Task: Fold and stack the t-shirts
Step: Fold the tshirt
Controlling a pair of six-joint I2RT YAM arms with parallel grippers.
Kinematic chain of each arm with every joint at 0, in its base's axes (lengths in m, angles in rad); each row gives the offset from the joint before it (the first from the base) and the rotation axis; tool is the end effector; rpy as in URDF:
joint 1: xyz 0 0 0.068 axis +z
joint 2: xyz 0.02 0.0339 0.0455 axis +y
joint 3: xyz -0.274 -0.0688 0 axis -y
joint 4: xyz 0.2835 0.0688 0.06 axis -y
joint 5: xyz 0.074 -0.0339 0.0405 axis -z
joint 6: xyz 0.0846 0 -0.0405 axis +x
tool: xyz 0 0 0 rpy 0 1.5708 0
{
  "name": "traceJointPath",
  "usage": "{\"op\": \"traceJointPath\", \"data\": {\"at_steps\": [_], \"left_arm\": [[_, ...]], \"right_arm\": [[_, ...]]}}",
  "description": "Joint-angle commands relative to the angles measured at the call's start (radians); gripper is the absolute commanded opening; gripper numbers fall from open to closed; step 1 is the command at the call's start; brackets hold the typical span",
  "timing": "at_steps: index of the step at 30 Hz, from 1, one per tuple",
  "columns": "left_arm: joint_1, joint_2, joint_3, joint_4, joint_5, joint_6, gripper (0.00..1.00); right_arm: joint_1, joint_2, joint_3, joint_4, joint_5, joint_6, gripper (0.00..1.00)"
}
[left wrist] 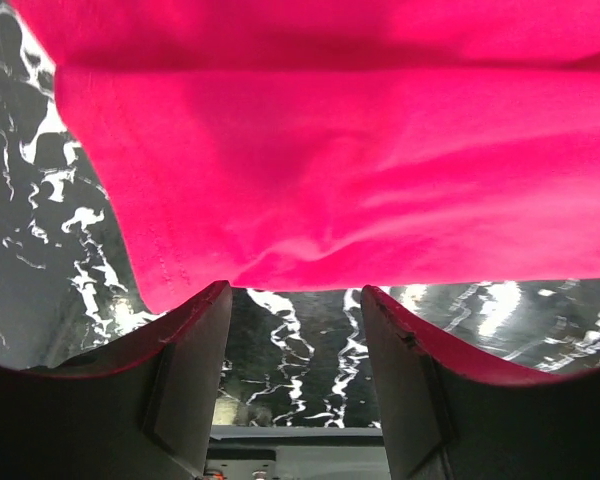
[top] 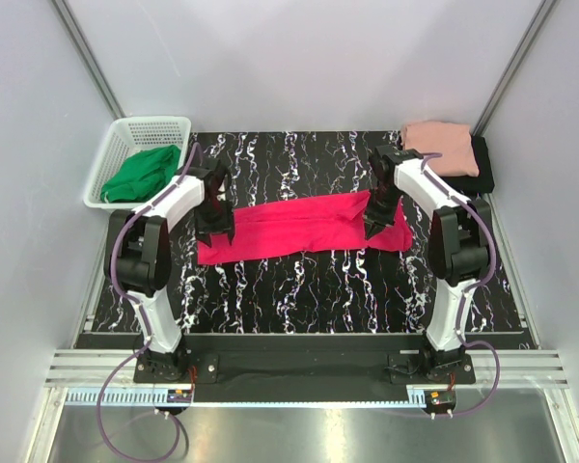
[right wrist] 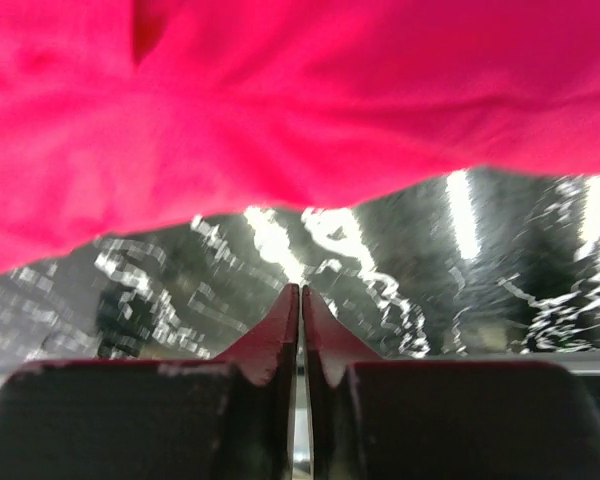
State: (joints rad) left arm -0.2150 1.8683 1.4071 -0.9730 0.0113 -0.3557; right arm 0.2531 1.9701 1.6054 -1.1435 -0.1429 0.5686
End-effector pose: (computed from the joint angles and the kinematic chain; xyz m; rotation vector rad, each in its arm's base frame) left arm 0.3930 -0.0868 0.1459 -0.2106 3.0054 -0.0743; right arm 0.4062 0.1175 0.1635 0.4851 3.0940 0.2447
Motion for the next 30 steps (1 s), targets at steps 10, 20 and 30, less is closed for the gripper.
{"op": "traceJointPath", "data": {"at_steps": [10, 20, 30], "left_arm": [[0.006, -0.040, -0.050, 0.011, -0.060, 0.015, 0.58], [0.006, -0.008, -0.060, 0.016, -0.138, 0.012, 0.49], [0.005, 0.038, -0.072, 0.008, -0.200, -0.008, 0.33]], "right_arm": [[-0.021, 0.122, 0.105, -0.107, 0.266, 0.017, 0.00], [-0.040, 0.205, 0.120, -0.127, 0.327, 0.005, 0.00], [-0.075, 0.277, 0.186, -0.197, 0.384, -0.016, 0.00]]}}
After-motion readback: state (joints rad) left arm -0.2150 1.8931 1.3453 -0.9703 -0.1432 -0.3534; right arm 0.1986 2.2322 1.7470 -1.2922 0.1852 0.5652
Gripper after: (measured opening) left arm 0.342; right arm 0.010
